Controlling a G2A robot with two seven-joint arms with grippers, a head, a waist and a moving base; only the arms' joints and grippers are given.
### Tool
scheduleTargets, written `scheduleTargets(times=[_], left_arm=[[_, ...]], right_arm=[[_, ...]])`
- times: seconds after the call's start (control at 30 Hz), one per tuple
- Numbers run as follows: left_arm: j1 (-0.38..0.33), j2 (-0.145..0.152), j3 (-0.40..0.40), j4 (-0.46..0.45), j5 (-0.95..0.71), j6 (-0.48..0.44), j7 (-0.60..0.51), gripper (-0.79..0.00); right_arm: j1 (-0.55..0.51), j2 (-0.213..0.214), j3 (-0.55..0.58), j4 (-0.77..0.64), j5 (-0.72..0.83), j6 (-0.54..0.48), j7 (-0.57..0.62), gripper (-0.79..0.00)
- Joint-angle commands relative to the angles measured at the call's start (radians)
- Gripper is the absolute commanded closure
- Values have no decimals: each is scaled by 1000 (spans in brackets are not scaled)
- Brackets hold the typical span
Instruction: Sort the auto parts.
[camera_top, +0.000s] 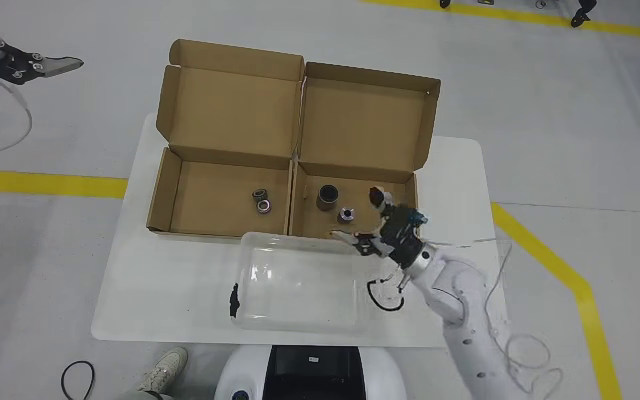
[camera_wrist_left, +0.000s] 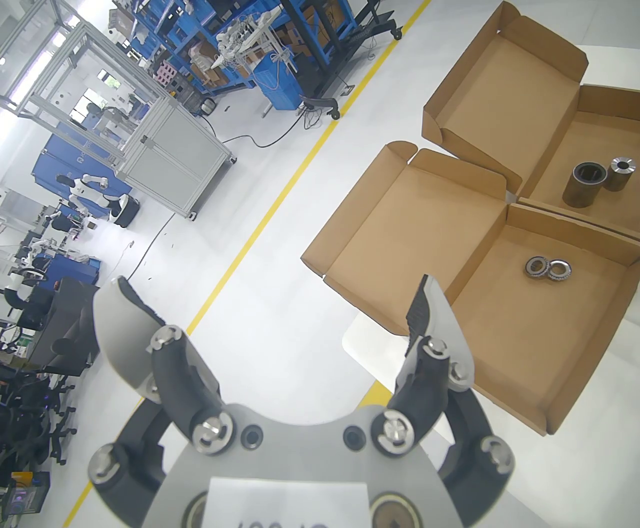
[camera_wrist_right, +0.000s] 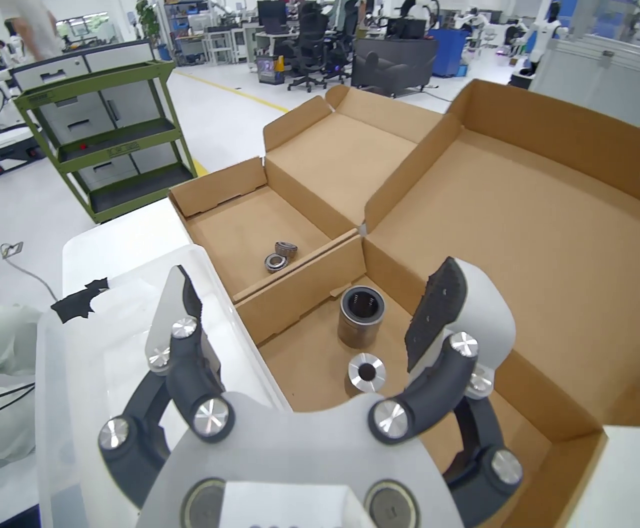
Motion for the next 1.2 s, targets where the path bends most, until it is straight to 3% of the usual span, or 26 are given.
scheduleTargets(times=[0.0,0.4,0.73,1.17], left_arm=[[0,0,0,0,0,0,0,-785],[0,0,0,0,0,0,0,-785],[0,0,0,0,0,0,0,-785],[0,0,0,0,0,0,0,-785]], right_arm=[[-44,7,35,-25,-5,5,-28,-785],[-285,38,225,-121,40,37,-202,-785],[-478,48,294,-208,3,105,-381,-785],[-597,53,335,-240,0,160,-503,-785]])
